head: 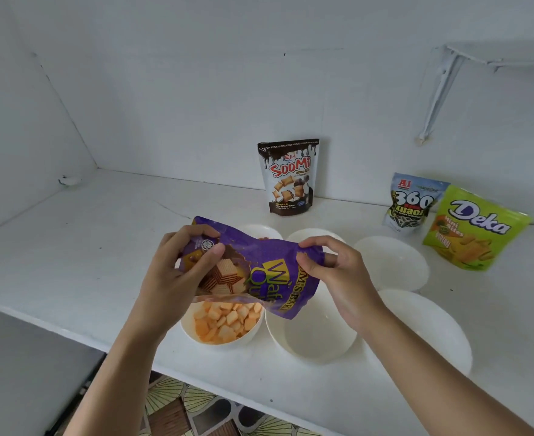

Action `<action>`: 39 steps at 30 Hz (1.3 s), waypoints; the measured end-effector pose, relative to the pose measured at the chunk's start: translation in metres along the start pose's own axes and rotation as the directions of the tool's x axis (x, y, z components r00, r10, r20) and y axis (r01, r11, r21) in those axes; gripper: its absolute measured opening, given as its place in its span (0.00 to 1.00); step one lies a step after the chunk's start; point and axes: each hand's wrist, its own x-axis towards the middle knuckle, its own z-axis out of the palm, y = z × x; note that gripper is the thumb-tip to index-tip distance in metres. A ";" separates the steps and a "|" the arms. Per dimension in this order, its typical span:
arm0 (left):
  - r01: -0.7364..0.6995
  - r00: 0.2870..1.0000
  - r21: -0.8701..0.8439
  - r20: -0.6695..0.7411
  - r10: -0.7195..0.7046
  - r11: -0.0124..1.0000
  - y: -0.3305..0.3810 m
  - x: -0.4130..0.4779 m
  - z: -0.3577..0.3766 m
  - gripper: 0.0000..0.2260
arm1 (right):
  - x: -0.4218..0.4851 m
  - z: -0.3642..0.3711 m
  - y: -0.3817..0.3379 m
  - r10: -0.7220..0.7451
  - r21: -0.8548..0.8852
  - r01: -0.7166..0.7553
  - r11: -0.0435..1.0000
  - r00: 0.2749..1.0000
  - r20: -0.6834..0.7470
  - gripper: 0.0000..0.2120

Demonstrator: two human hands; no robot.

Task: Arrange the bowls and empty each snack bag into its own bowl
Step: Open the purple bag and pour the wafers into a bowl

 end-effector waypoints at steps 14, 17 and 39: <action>-0.131 0.991 0.060 -0.006 0.132 0.990 0.040 0.016 -0.002 0.07 | 0.003 -0.003 -0.024 0.014 0.216 -0.025 0.976 0.999 0.052 0.12; -0.181 0.983 0.077 -0.002 0.182 0.980 0.057 0.022 -0.005 0.07 | 0.005 0.000 -0.034 -0.008 0.322 -0.019 0.946 0.996 0.084 0.15; -0.227 0.972 0.386 0.039 0.230 0.894 0.043 0.019 0.022 0.11 | 0.002 -0.013 0.020 0.086 0.115 -0.082 0.990 0.996 -0.027 0.09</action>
